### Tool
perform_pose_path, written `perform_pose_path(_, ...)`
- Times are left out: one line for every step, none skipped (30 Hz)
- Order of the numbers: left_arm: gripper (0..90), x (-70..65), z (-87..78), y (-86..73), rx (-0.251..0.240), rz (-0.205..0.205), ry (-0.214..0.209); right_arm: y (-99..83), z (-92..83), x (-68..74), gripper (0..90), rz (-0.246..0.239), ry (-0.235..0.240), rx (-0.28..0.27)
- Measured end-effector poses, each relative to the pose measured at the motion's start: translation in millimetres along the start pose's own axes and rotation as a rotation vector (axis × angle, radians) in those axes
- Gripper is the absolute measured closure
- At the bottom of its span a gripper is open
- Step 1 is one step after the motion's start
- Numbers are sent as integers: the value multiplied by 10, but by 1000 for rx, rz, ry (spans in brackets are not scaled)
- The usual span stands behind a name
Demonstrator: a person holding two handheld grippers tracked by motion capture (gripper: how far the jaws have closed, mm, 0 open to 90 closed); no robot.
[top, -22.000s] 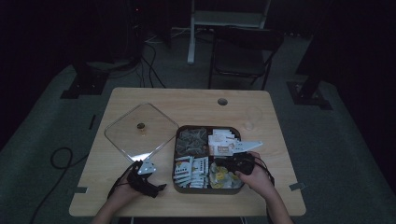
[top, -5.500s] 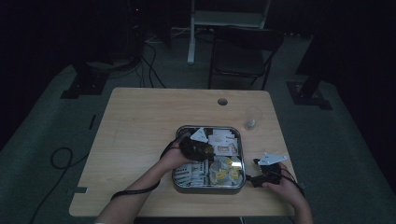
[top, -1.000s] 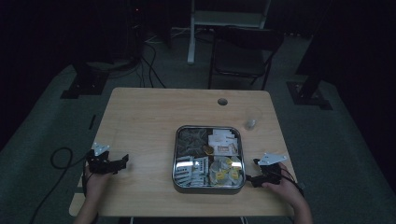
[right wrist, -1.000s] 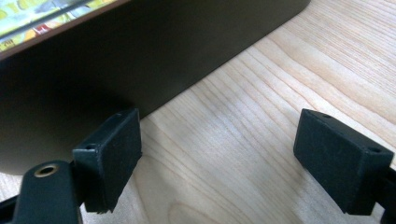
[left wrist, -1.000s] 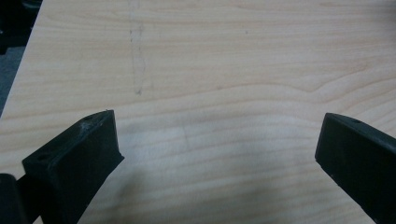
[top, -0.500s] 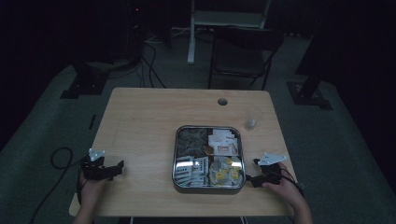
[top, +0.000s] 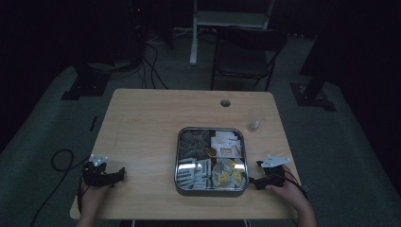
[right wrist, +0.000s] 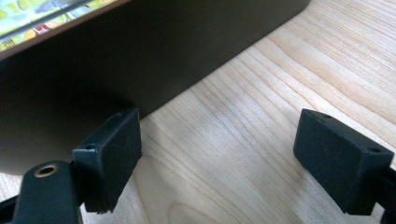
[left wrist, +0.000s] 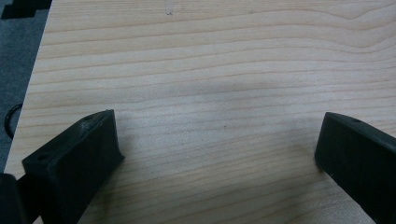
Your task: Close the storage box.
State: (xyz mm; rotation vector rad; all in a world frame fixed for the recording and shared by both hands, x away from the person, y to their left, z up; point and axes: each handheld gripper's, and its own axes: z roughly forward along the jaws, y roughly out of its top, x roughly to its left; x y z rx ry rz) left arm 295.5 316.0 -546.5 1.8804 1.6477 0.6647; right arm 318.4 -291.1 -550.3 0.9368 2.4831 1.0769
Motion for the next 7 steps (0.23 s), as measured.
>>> perform_pose_path(4, 0, 0, 0, 0, 0, 0, 0, 0, 0, 149, 0, 0, 0)
perform_pose_path(4, 0, 1, 1, 0, 0, 0, 0, 0, 0, 149, 0, 0, 0)
perform_pose_path(5, 0, 1, 1, 0, 0, 0, 0, 0, 0, 149, 0, 0, 0)
perform_pose_path(5, 0, 2, 2, 0, 1, -1, 0, 0, 0, 149, 1, 0, 0)
perform_pose_path(4, 0, 3, 2, -1, 0, 0, 1, 1, 0, 132, 3, -3, 2)
perform_pose_path(5, 0, 3, 3, 0, 0, 0, 2, 5, -4, 127, 11, -10, 4)
perform_pose_path(4, 0, 3, 2, -1, 0, 0, 2, 5, -10, 127, 18, -18, 4)
